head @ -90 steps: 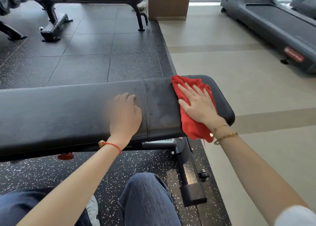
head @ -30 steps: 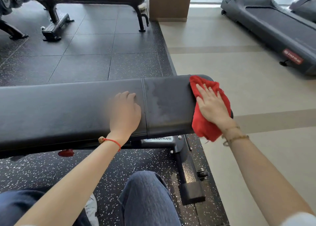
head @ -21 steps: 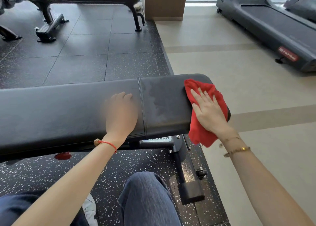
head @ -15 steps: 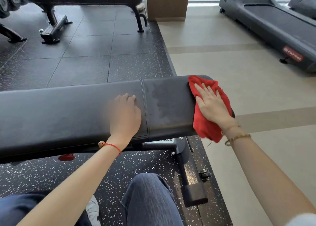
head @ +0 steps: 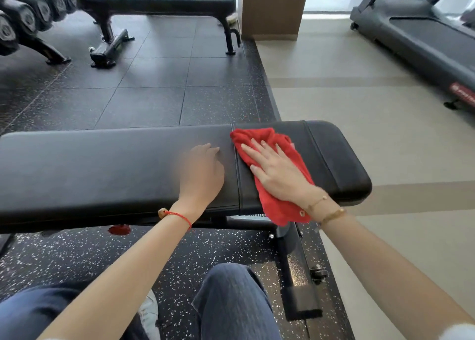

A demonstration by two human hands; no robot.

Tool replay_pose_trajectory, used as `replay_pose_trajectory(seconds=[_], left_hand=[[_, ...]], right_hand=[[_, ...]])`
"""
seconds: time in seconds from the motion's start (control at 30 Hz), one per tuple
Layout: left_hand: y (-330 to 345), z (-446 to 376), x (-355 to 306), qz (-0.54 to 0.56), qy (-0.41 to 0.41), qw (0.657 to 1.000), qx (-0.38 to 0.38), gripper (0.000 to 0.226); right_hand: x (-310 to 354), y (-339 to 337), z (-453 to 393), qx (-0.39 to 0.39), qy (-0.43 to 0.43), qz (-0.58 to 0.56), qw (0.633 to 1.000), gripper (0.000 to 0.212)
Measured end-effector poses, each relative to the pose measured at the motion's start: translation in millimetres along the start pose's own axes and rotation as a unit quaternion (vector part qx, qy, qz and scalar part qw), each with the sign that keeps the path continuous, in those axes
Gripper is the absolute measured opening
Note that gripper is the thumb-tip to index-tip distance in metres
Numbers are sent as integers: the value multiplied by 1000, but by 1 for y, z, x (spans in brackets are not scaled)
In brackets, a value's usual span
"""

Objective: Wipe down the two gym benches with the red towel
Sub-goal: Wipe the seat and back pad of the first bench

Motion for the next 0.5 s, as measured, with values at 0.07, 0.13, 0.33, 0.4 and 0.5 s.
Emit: replay_pose_trajectory(seconds=[0.07, 0.13, 0.33, 0.4, 0.5], left_hand=[[-11, 3, 12, -20, 5, 999, -25, 35], [-22, 8, 31, -54, -5, 998, -42, 33], [-37, 19, 73, -91, -77, 993, -26, 34], [-36, 20, 75, -88, -85, 992, -28, 35], [-35, 20, 76, -79, -89, 992, -36, 36]], right_hand=[[0, 4, 22, 1, -32, 2, 999, 54], [-1, 4, 20, 8, -27, 1, 1000, 53], [50, 10, -19, 10, 12, 11, 1000, 52], [63, 18, -4, -3, -29, 18, 999, 53], [64, 26, 24, -18, -86, 24, 996, 53]])
Point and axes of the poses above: each hand's wrist, its own z-axis away from the middle knuckle, its own y-axis out of the palm, x = y × z, the point moved 1 cm from there along -z, towards the middle knuckle, and after that the axes turned 15 degrees about y, right-handed, at the moved point
